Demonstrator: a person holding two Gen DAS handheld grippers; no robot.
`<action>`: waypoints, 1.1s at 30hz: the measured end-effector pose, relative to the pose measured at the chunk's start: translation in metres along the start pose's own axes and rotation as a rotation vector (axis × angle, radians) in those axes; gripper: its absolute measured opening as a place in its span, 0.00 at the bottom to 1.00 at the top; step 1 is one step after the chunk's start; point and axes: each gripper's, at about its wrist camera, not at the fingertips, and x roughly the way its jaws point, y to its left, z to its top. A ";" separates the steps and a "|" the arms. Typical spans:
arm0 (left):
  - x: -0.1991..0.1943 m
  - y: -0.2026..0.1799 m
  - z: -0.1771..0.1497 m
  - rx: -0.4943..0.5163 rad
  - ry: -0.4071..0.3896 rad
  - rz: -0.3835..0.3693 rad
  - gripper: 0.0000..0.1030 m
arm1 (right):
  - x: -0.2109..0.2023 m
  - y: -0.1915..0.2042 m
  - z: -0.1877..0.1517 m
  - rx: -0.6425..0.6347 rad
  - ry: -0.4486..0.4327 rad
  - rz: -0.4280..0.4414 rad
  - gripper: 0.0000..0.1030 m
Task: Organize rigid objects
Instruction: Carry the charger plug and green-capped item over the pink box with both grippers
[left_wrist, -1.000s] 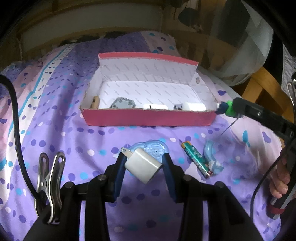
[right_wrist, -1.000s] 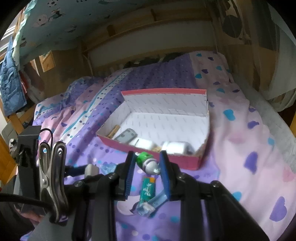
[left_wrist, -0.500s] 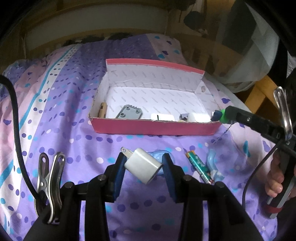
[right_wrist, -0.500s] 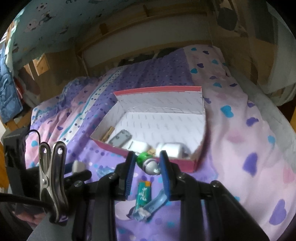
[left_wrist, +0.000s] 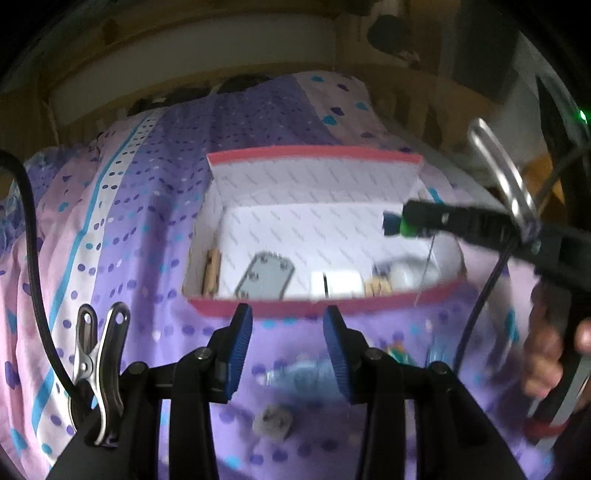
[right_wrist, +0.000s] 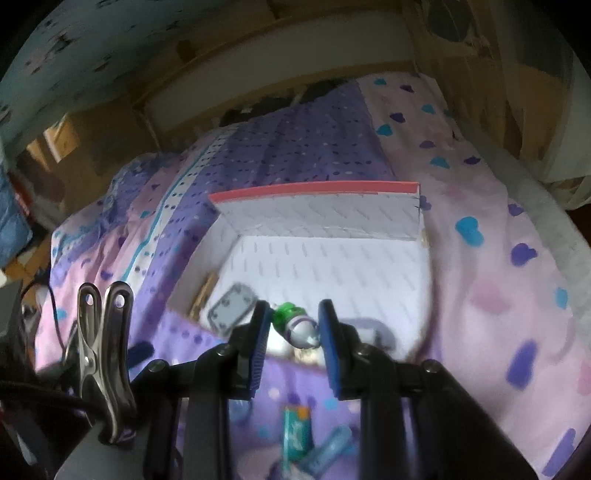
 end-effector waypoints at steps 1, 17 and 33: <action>0.003 0.002 0.007 -0.017 -0.002 -0.009 0.40 | 0.005 0.000 0.005 0.007 0.001 -0.005 0.27; 0.081 0.053 0.043 -0.277 0.097 -0.361 0.29 | 0.064 -0.025 0.005 0.138 0.041 0.045 0.27; 0.009 -0.024 -0.013 0.324 0.108 -0.266 0.88 | 0.045 -0.038 0.006 0.203 -0.063 0.004 0.54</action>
